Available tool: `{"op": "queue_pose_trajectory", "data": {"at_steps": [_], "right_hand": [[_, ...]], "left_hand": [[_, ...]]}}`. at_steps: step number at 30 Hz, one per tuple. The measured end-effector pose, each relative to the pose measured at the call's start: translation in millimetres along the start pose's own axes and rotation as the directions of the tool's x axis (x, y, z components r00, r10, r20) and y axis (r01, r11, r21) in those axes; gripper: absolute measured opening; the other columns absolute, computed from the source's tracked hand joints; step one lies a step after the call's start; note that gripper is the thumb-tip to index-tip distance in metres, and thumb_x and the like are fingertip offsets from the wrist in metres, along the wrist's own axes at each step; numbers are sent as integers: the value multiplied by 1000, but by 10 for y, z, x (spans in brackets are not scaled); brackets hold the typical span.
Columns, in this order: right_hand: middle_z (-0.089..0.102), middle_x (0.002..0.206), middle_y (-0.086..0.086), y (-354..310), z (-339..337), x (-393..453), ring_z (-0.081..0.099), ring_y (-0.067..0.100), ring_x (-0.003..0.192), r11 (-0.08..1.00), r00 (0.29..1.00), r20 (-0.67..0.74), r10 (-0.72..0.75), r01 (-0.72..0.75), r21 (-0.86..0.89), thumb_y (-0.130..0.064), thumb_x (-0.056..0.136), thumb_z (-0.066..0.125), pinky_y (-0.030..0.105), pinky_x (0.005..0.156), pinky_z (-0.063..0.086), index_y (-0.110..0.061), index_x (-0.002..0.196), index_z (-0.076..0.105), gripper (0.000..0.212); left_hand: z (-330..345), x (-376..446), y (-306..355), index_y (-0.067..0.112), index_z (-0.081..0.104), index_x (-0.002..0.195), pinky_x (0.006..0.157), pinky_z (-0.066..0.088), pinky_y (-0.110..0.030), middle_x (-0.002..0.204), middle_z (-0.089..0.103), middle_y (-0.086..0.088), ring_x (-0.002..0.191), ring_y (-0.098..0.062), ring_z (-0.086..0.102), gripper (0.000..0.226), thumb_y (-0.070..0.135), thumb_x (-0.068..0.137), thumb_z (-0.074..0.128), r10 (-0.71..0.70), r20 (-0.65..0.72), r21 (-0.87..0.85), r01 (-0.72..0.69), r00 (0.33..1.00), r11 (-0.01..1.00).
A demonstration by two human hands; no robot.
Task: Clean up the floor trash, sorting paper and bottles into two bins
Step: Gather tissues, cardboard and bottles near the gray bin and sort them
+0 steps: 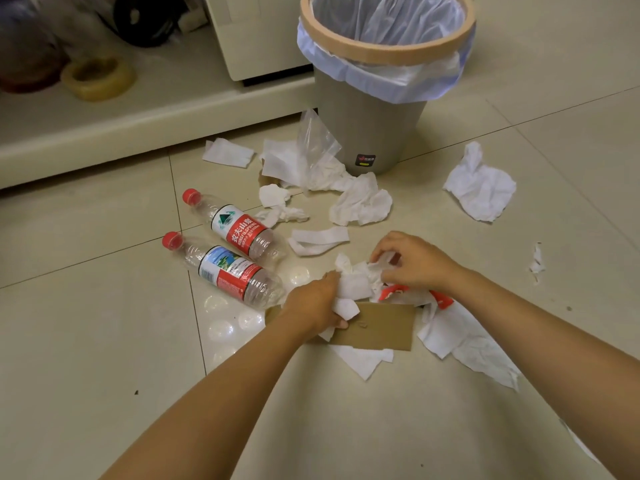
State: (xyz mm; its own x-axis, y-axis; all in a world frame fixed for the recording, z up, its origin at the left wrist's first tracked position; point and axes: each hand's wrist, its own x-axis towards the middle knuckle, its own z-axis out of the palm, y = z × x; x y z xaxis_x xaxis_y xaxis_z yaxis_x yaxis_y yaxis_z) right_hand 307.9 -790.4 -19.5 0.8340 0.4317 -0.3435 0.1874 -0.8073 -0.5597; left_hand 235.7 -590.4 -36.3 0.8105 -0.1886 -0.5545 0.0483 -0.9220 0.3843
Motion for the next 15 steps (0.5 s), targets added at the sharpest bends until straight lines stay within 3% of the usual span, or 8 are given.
{"op": "queue_pose_trajectory", "data": {"at_steps": [3, 5, 10, 15], "right_hand": [[46, 126, -14, -69, 105, 14, 53, 10, 103, 980, 990, 133, -49, 73, -183, -27, 75, 66, 27, 72, 45, -42, 126, 53, 55], [41, 133, -10, -109, 193, 43, 49, 14, 111, 928, 975, 201, -96, 161, -337, -27, 79, 63, 26, 66, 38, -43, 133, 45, 59], [43, 125, 0, -181, 301, 107, 49, 21, 101, 861, 967, 225, -121, 215, -460, -24, 84, 61, 28, 62, 33, -36, 128, 49, 47], [54, 104, 3, -209, 338, 138, 52, 23, 89, 878, 961, 249, -118, 218, -427, -15, 83, 59, 30, 63, 33, -23, 111, 59, 29]], "left_hand": [[57, 10, 38, 16, 33, 139, 77, 40, -32, 121, 59, -8, 110, -28, 57, 75, 35, 79, 73, -51, -41, 94, 55, 998, 994], [121, -23, 23, 17, 43, 129, 78, 40, -32, 117, 61, -4, 107, -26, 58, 59, 38, 81, 70, -66, -84, 93, 73, 994, 993], [259, -105, -42, 19, 52, 122, 75, 32, -29, 122, 44, -2, 112, -23, 40, 54, 46, 79, 69, 14, -239, 201, 35, 971, 979], [208, -131, -7, 16, 49, 117, 72, 37, -31, 116, 53, -3, 106, -23, 50, 50, 45, 81, 68, -31, -166, 160, 58, 986, 985]]}}
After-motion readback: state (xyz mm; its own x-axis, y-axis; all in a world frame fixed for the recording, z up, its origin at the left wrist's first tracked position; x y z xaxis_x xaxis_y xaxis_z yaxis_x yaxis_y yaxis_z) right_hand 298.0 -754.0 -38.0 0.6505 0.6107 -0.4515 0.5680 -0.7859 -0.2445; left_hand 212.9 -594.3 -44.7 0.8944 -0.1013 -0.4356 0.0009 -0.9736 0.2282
